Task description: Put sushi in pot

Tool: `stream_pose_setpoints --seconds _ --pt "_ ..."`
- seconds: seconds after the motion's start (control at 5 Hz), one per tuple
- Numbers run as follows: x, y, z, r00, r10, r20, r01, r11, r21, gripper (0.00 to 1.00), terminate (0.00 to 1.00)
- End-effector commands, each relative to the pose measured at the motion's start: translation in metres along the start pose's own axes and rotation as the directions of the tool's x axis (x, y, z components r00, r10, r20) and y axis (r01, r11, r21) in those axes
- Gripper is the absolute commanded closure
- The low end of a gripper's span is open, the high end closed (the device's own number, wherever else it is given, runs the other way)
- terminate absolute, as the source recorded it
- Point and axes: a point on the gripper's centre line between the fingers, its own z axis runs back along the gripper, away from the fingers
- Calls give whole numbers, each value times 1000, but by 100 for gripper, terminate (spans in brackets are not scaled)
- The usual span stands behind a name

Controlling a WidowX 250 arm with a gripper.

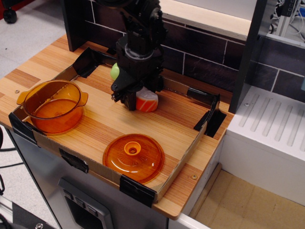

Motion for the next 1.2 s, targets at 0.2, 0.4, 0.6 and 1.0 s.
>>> stream_pose_setpoints --seconds 0.2,0.4,0.6,1.0 --pt "29 10 92 999 0 -47 -4 997 -75 100 0" --pt "43 37 102 998 -33 -54 32 999 -19 100 0" --pt "61 65 103 995 -82 -57 81 997 -4 100 0" --pt "89 99 80 988 -154 -11 154 988 -5 100 0"
